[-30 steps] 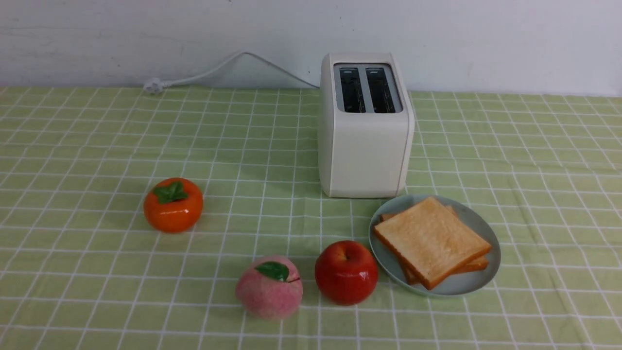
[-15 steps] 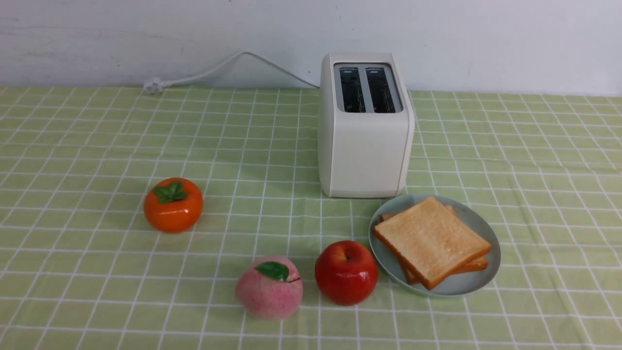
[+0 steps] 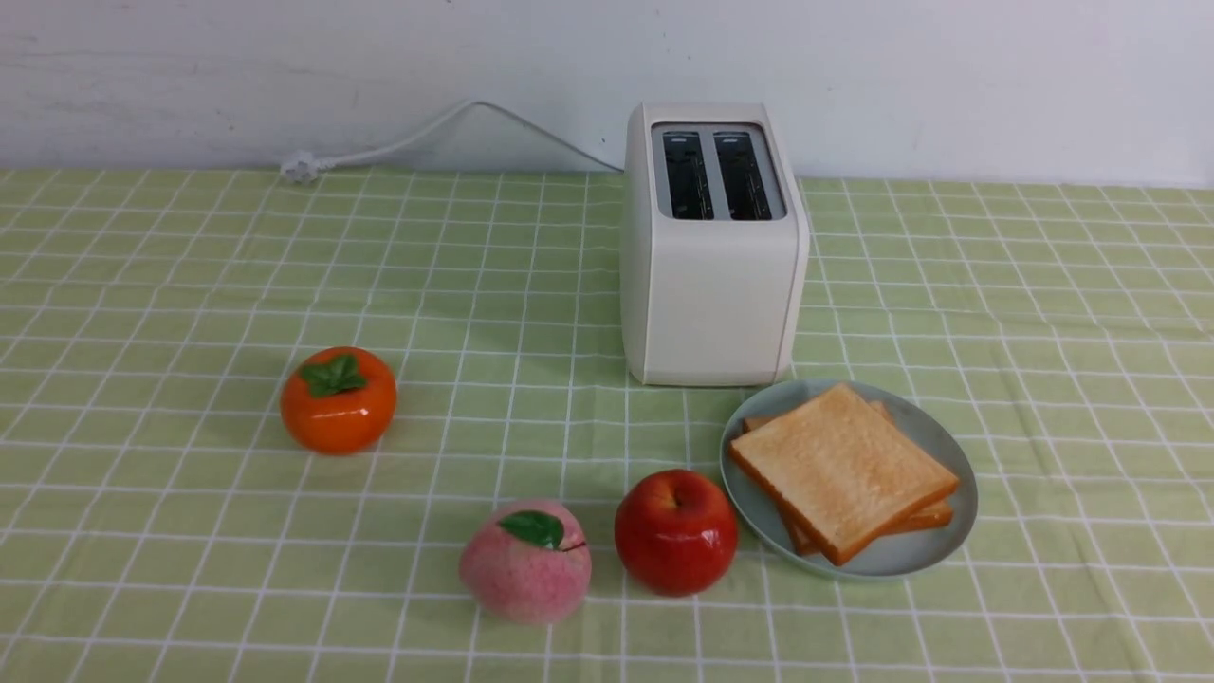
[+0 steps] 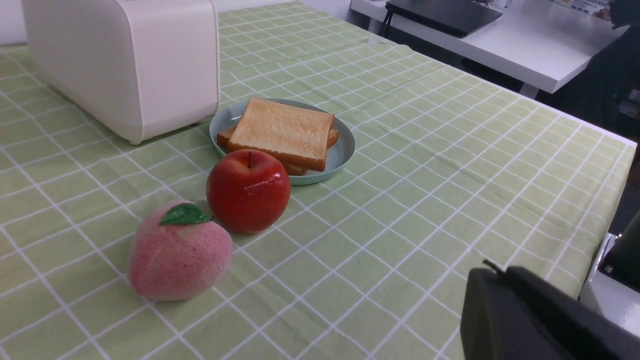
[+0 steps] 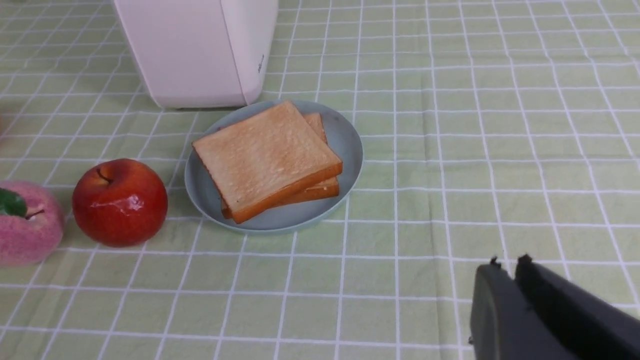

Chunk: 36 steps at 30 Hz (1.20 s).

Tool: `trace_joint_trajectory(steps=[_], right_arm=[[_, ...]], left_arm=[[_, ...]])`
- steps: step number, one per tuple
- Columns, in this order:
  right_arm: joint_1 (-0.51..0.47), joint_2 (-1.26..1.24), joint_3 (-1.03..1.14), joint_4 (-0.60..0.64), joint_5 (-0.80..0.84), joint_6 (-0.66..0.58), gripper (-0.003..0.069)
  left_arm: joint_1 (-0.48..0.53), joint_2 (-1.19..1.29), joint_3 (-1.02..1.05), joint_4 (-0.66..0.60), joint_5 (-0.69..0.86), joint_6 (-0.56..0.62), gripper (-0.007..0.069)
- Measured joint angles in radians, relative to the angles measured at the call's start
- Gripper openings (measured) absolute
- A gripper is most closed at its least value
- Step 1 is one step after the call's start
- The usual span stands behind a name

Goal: Take toasted bread from bread machine on green coffee tablecloth place on plate.

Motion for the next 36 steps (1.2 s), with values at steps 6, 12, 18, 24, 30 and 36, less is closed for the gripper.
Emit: trace_joint_trajectory(steps=[6,12,18,24,30,36], right_arm=[[0.0,-0.05,0.155,-0.006,-0.21,-0.002,-0.0015],[0.0,-0.184,0.483,-0.069,-0.433,-0.015,-0.0019],[0.0,-0.216,0.614,-0.076,-0.477,-0.019,-0.0019],[0.0,-0.216,0.617,0.006,-0.49,-0.019,-0.0018],[0.0,-0.217,0.618,0.018,-0.492,-0.019,-0.0015],[0.0,-0.217,0.618,0.021,-0.492,-0.019,-0.0015]], left_arm=[[0.0,0.0,0.0,0.0,0.001,0.0,0.0009],[0.0,0.0,0.0,0.0,0.001,0.0,0.0017],[0.0,0.0,0.0,0.002,0.008,0.0,0.0019],[0.0,0.0,0.0,0.003,0.014,0.0,0.0022],[0.0,0.0,0.0,0.003,0.015,0.0,0.0022],[0.0,0.0,0.0,0.003,0.015,0.0,0.0022]])
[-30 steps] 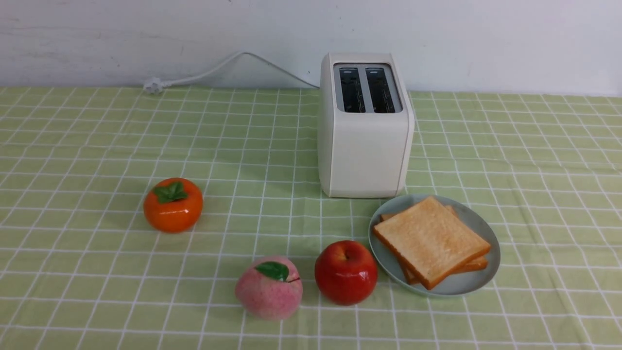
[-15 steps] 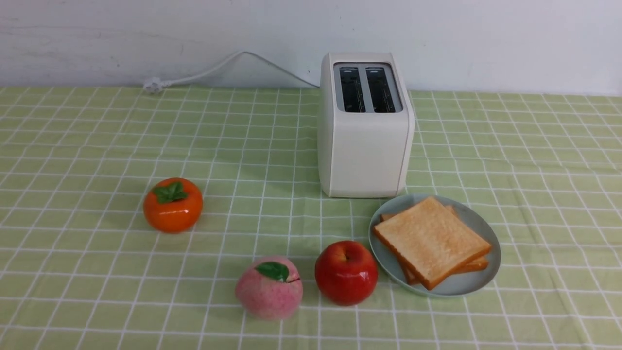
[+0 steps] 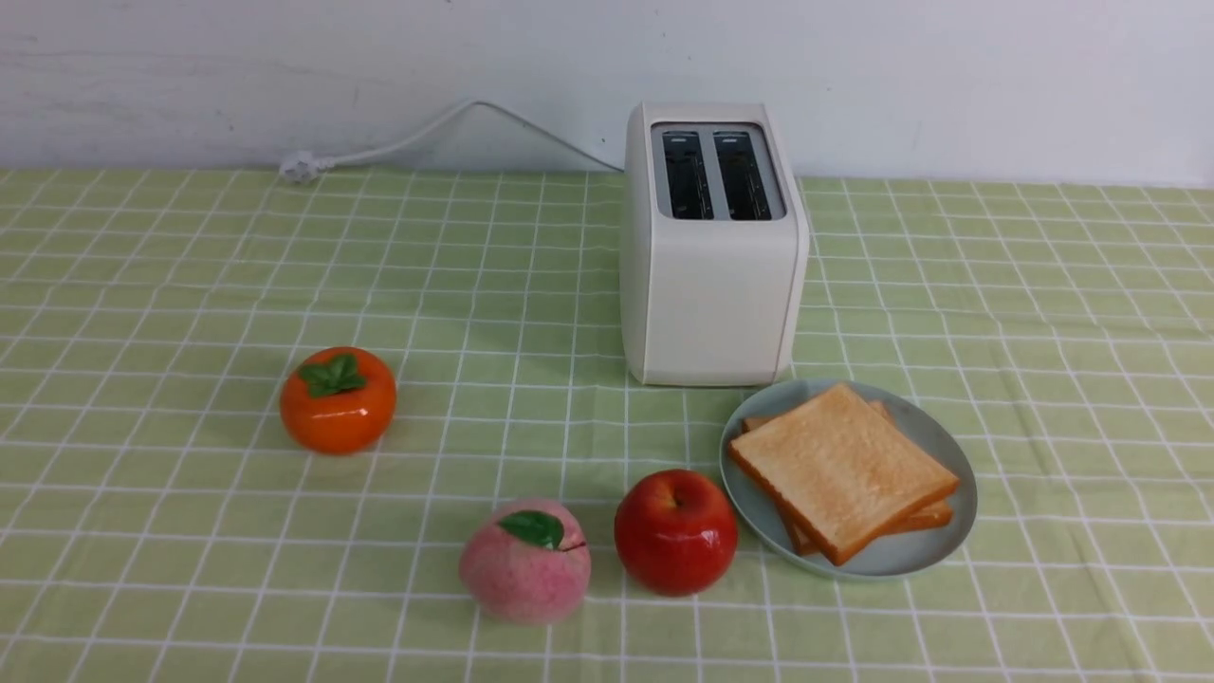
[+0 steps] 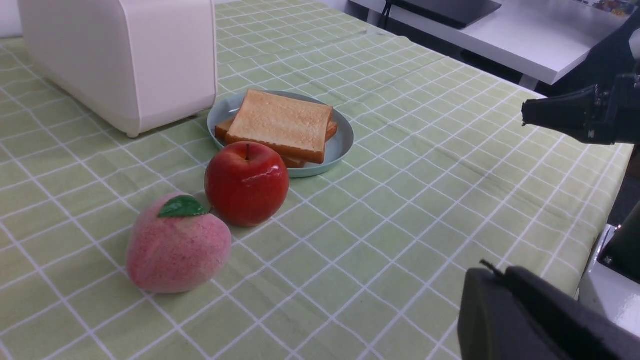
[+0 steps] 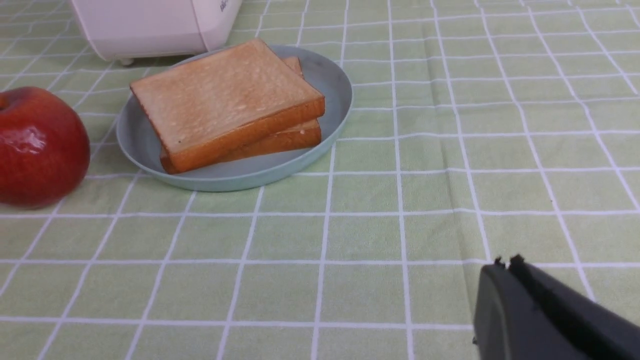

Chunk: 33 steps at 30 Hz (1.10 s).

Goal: Take toasted bread from bread machine on green coffee tablecloth place on plate.

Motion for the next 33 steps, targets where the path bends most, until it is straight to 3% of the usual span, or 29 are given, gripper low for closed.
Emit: trace_joint_trajectory(steps=[18,20,29,33], right_arm=[[0.0,0.0,0.0,0.001,0.0,0.0,-0.001],[0.0,0.0,0.0,0.001,0.0,0.0,-0.001],[0.0,0.0,0.0,0.001,0.0,0.0,0.0001],[0.0,0.0,0.0,0.001,0.0,0.0,0.0003]], left_arm=[[0.02,-0.001,0.003,0.048,-0.029,-0.027,0.0023],[0.099,-0.015,0.017,0.075,-0.072,-0.075,-0.0013],[0.475,-0.158,0.201,0.196,-0.118,-0.152,-0.0013],[0.545,-0.163,0.303,0.198,-0.144,-0.173,-0.0013]])
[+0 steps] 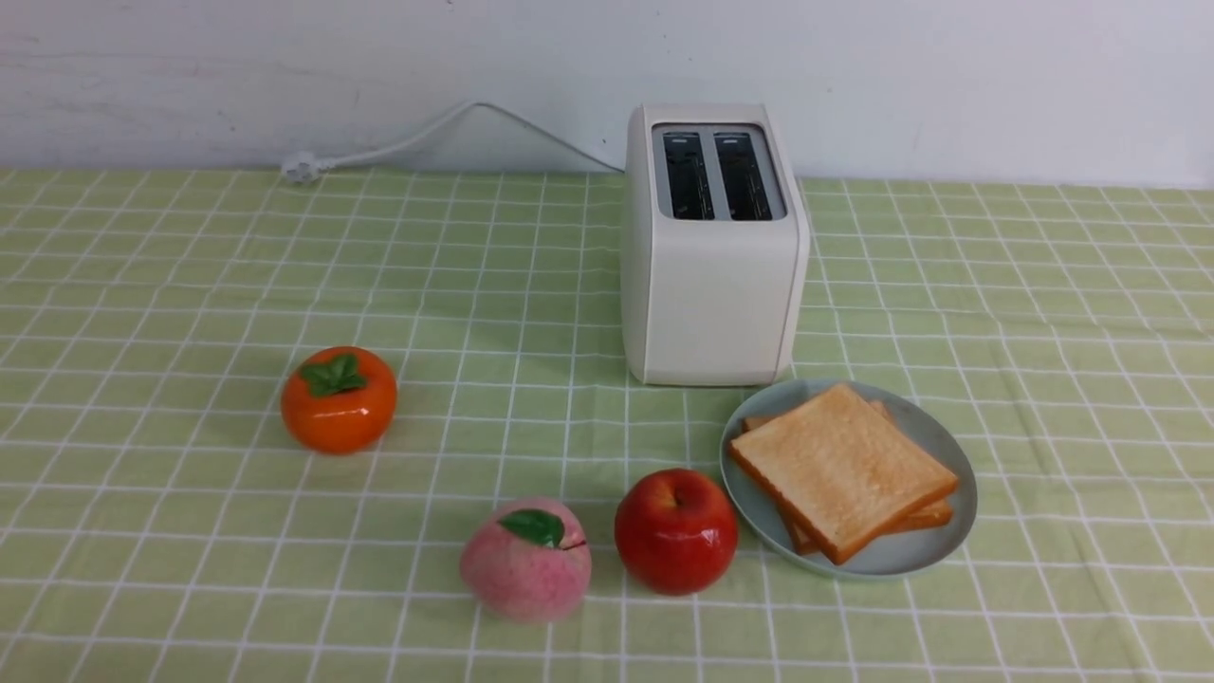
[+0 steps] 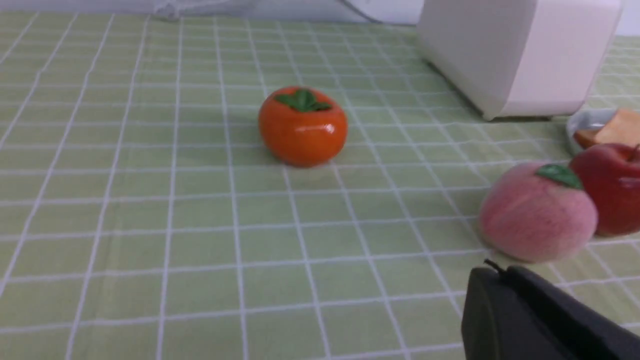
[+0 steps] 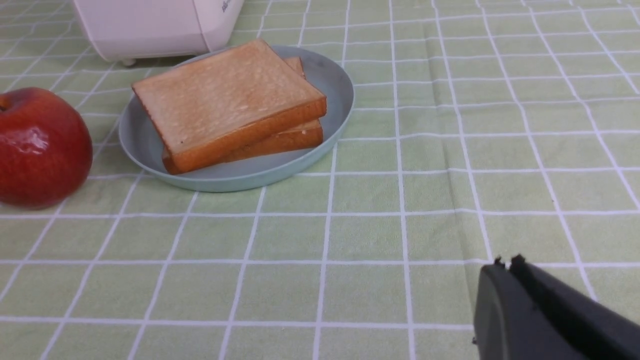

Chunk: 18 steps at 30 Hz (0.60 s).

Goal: Take toasted bread from bread machine on green coffee tablecloth place on plate.

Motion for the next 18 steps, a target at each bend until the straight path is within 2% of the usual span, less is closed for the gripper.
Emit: trace_joint_trajectory(steps=[9,18], right_arm=[[0.0,0.0,0.0,0.003,0.0,0.0,0.001],[0.0,0.0,0.0,0.003,0.0,0.0,0.0017]], left_arm=[[0.008,0.0,0.075,-0.006,0.008,-0.172,-0.0013],[0.008,0.0,0.075,-0.006,0.009,-0.189,-0.0013]])
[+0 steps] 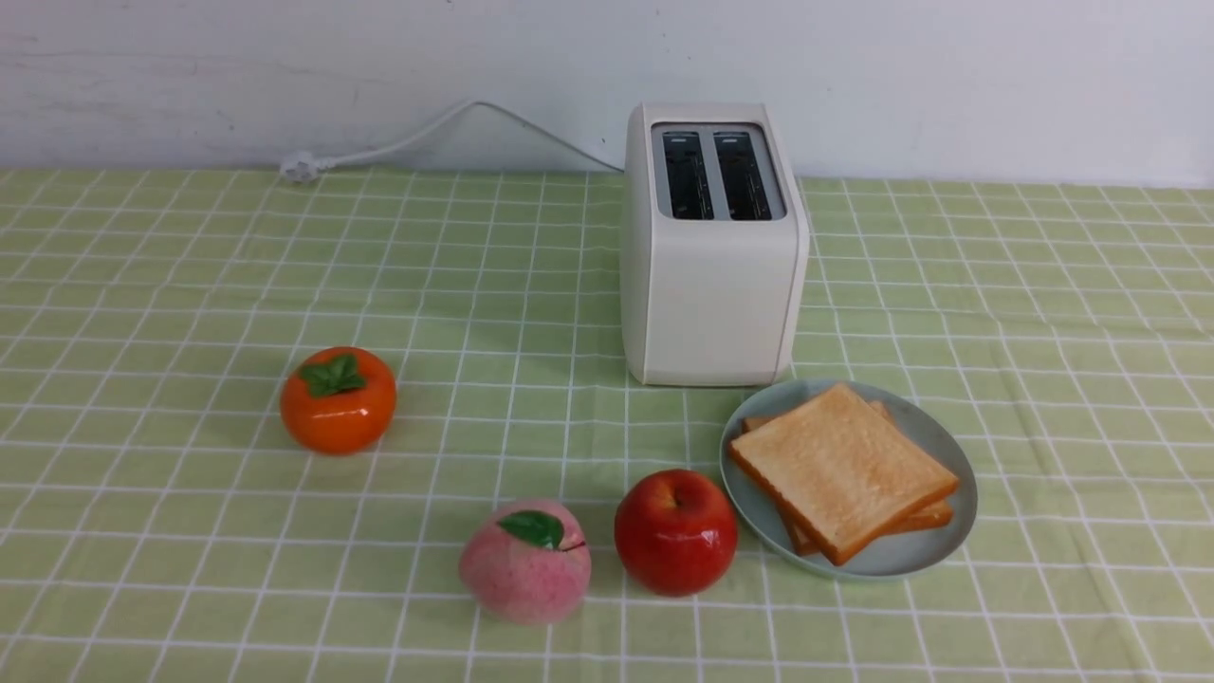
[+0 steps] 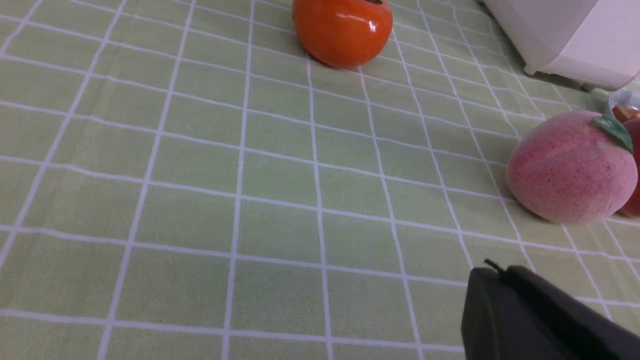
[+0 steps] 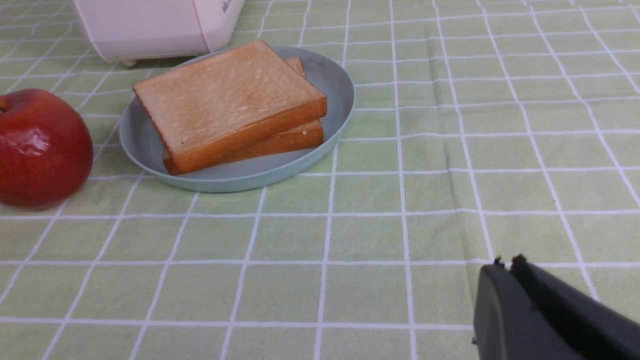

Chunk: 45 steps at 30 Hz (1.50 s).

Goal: Take toasted bread from bread machine on green coffee tablecloth place on plate.

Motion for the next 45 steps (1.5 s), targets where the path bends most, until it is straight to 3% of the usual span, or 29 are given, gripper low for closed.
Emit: trace_joint_trajectory(steps=[45], right_arm=[[0.0,0.0,0.0,0.0,0.0,0.0,0.0062]], left_arm=[[0.0,0.0,0.0,0.0,0.0,-0.004,0.0002]])
